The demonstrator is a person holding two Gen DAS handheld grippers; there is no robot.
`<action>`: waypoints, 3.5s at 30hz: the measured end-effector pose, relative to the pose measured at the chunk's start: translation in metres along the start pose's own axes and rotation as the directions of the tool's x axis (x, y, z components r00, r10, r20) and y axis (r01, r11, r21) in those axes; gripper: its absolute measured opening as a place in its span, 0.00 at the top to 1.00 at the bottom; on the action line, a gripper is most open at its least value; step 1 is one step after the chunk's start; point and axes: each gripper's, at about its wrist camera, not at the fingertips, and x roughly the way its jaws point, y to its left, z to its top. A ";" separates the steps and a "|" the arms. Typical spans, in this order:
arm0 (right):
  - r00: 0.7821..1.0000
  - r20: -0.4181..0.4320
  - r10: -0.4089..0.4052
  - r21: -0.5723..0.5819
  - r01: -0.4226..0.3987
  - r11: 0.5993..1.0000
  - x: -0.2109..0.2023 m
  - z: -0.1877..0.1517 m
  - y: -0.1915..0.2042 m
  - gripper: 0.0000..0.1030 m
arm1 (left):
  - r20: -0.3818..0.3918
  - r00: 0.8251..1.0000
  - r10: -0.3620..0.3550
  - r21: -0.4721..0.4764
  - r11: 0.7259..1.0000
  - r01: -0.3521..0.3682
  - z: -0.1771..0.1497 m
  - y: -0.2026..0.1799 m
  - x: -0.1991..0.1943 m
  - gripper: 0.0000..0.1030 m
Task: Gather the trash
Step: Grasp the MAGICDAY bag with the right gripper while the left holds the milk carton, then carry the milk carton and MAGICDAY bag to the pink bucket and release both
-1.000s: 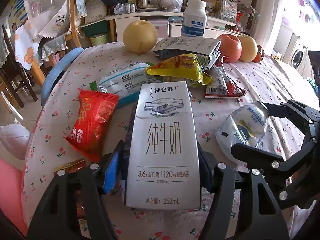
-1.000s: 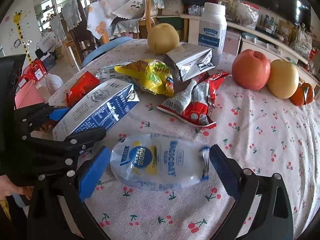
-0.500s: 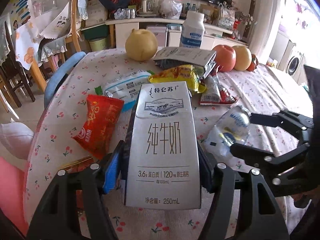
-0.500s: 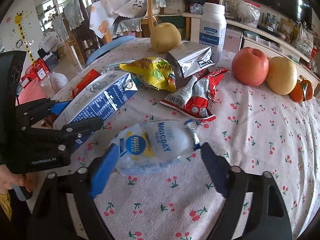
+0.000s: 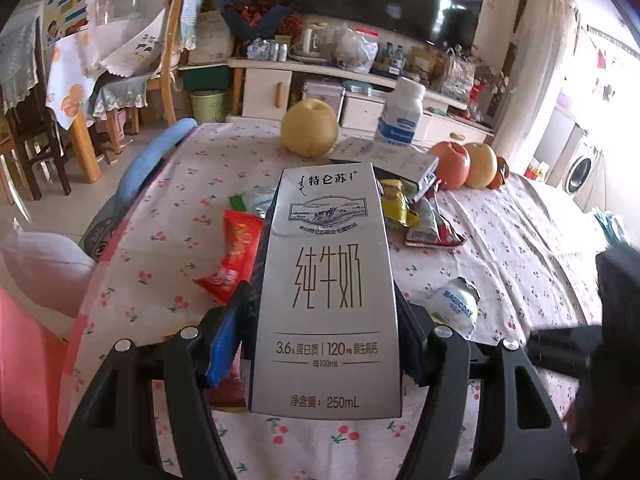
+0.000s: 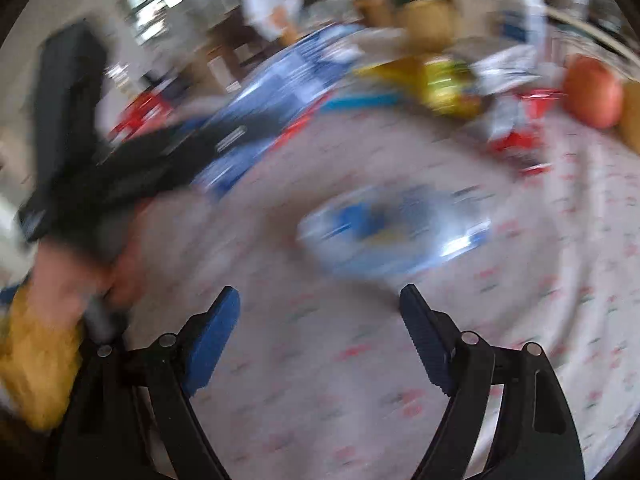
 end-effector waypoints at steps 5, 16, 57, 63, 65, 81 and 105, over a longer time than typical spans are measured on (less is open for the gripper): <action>0.996 0.042 -0.075 -0.193 0.082 0.978 -0.009 -0.005 0.034 0.20 | 0.026 1.000 0.009 -0.023 1.000 -0.008 0.000 0.011 -0.010 0.36; 0.975 0.087 -0.203 0.138 0.190 0.972 -0.011 0.000 -0.019 0.13 | 0.047 0.999 0.028 -0.046 0.999 -0.026 0.001 0.020 -0.015 0.36; 0.850 0.228 -0.474 0.250 0.420 0.872 0.024 0.039 0.018 0.40 | 0.202 0.977 0.074 -0.277 0.961 -0.016 -0.008 0.101 -0.080 0.36; 0.860 0.292 -0.419 0.245 0.356 0.902 0.005 0.057 0.045 0.40 | 0.241 0.966 0.097 -0.319 0.948 -0.015 -0.010 0.120 -0.100 0.36; 0.866 0.314 -0.389 0.229 0.329 0.916 0.000 0.066 0.058 0.40 | 0.256 0.961 0.106 -0.333 0.943 -0.015 -0.012 0.126 -0.108 0.36; 0.936 0.353 -0.009 -0.068 0.035 0.997 0.043 0.141 0.223 0.40 | 0.259 0.877 0.405 -0.597 0.781 -0.184 -0.049 0.223 -0.169 0.36; 0.954 0.300 -0.031 -0.003 0.033 0.999 0.087 0.127 0.241 0.13 | 0.267 0.814 0.516 -0.642 0.725 -0.249 -0.055 0.248 -0.168 0.16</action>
